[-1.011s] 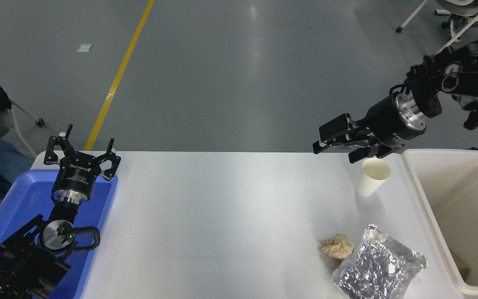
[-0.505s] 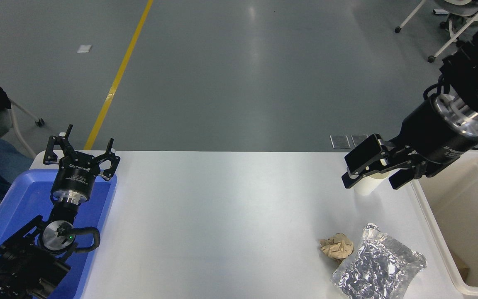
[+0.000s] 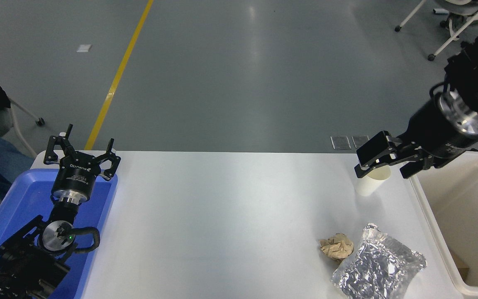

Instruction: Pick up paper cup place in dustbin

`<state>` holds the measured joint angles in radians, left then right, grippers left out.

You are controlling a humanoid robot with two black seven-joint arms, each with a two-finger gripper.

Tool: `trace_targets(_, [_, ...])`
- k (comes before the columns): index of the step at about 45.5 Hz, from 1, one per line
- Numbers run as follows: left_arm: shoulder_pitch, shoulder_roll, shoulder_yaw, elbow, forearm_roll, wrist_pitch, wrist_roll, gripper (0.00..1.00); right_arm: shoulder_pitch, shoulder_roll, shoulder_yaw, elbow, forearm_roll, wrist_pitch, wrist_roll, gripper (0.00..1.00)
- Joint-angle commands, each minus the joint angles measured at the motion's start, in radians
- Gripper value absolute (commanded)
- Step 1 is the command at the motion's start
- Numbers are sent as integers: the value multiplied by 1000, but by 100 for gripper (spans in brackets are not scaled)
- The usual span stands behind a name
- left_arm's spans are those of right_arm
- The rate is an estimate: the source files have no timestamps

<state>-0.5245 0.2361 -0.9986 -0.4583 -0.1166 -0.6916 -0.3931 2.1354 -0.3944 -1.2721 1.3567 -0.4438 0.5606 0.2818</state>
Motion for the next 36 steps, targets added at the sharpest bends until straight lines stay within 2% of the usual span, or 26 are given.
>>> trace_targets(1, [0, 0, 0, 1, 0, 0, 0, 100, -333, 3, 45, -299, -99, -203, -1, 100])
trace_targets(8, [0, 0, 0, 0, 0, 0, -1, 100, -531, 6, 89, -485, -147, -303, -12, 100])
trace_targets(17, [0, 0, 0, 0, 0, 0, -1, 100, -744, 11, 270, -668, -147, -341, -50, 100])
trace_targets(27, [0, 0, 0, 0, 0, 0, -1, 100, -845, 43, 306, -763, -145, -361, -56, 100])
trace_targets(36, [0, 0, 0, 0, 0, 0, -1, 100, -917, 62, 362, -798, -135, -423, -121, 99])
